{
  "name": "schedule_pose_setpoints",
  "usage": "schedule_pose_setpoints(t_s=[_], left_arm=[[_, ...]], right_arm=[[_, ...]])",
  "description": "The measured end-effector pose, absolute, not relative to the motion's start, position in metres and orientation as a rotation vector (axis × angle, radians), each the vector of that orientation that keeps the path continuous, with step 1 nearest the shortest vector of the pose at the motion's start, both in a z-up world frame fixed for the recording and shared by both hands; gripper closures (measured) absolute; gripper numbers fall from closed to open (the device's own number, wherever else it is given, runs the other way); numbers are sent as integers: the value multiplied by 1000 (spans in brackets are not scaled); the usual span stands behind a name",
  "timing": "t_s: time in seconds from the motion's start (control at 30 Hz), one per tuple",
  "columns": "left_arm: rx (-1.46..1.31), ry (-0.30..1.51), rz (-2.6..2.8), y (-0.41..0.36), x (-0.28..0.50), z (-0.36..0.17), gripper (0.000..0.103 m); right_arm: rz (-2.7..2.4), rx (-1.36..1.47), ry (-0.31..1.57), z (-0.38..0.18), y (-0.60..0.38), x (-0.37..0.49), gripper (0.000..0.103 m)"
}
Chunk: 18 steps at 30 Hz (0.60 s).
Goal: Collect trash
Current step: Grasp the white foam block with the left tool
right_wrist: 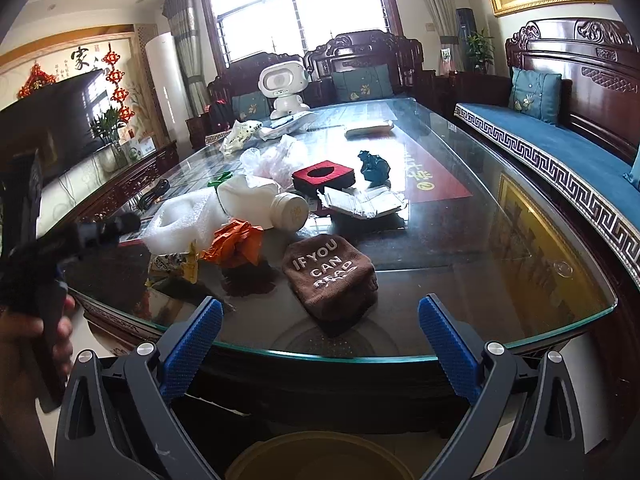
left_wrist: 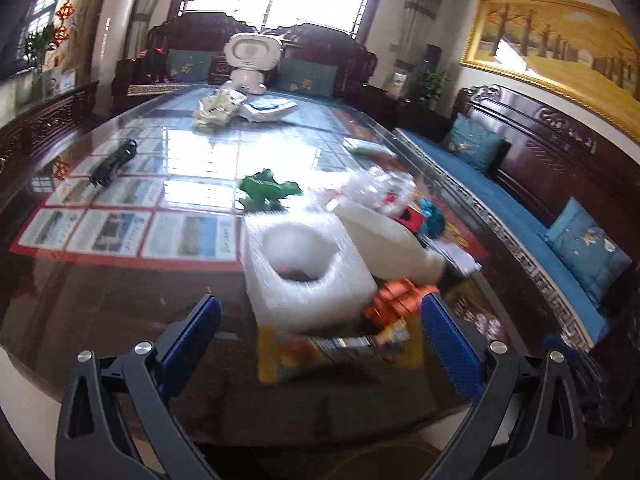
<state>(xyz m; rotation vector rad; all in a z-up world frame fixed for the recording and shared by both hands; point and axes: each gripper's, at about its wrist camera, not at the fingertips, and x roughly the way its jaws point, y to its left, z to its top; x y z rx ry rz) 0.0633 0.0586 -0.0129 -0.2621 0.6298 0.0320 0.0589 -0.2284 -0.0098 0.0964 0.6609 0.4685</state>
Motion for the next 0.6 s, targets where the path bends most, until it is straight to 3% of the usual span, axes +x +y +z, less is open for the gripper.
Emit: schedule_pose_setpoints(t_s=[0.6], left_arm=[[-224, 795, 201, 39, 130, -42, 4]], right_arm=[[496, 131, 711, -23, -227, 87, 8]])
